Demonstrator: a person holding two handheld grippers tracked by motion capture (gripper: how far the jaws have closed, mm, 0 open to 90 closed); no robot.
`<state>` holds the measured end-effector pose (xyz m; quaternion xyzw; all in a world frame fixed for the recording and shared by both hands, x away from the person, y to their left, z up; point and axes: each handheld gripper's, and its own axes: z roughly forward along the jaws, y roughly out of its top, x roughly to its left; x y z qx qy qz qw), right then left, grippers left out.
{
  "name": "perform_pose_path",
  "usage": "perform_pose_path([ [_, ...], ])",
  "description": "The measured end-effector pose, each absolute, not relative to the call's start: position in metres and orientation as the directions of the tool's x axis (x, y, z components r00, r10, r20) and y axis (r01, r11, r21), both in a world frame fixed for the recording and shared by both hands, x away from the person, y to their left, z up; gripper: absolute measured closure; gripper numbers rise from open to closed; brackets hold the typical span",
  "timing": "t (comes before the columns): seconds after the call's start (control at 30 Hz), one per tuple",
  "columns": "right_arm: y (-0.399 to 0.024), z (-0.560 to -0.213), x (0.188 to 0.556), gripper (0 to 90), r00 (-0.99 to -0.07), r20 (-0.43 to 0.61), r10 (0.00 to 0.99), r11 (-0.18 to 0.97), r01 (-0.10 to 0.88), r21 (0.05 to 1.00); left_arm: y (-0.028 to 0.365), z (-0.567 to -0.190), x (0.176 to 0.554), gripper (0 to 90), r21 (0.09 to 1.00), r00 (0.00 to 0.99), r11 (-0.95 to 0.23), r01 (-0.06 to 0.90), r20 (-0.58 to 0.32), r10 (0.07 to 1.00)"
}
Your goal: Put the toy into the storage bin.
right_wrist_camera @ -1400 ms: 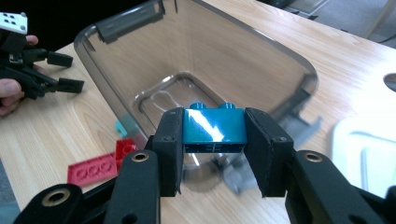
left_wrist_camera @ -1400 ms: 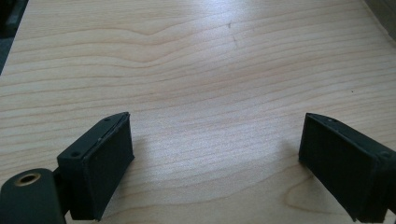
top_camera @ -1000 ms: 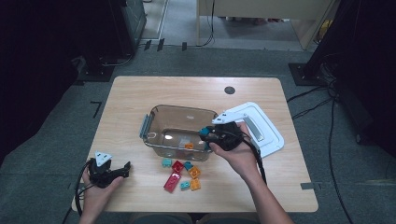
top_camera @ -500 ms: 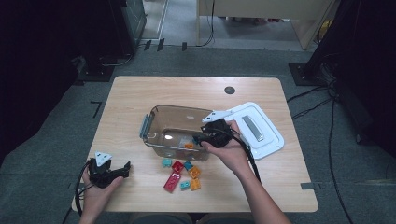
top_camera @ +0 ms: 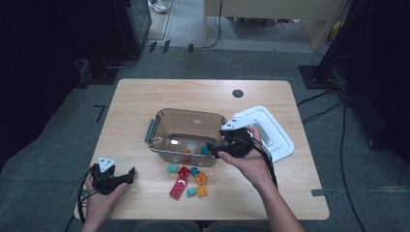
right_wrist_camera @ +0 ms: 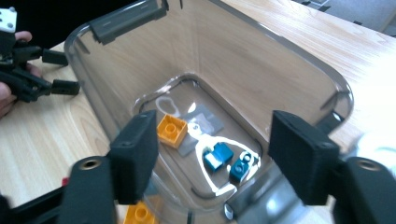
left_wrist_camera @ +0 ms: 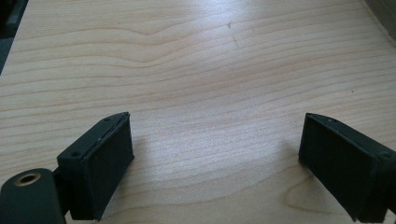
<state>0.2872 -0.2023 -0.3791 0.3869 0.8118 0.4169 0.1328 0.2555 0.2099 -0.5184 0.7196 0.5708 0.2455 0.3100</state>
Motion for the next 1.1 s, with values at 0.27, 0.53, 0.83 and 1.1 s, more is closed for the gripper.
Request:
perform_pose_path([
  [0.27,-0.214,-0.383,0.267,16.8,-0.657,0.09,0.749,0.361,0.518,0.775,0.21,-0.518,0.255,9.9,0.726,0.228,-0.157,0.669,0.0,0.974],
  [0.53,-0.224,-0.401,0.239,14.4,-0.635,0.097,0.766,0.331,0.52,0.787,0.21,-0.519,0.255,9.9,0.727,0.228,-0.156,0.669,-0.001,0.974],
  [0.83,-0.225,-0.429,0.223,15.6,-0.617,0.121,0.778,0.308,0.542,0.781,0.21,-0.518,0.255,9.9,0.727,0.228,-0.156,0.669,0.0,0.974],
  [1.1,-0.214,-0.467,0.217,34.6,-0.618,0.167,0.768,0.302,0.58,0.757,0.21,-0.518,0.255,9.9,0.727,0.228,-0.156,0.669,-0.001,0.974],
])
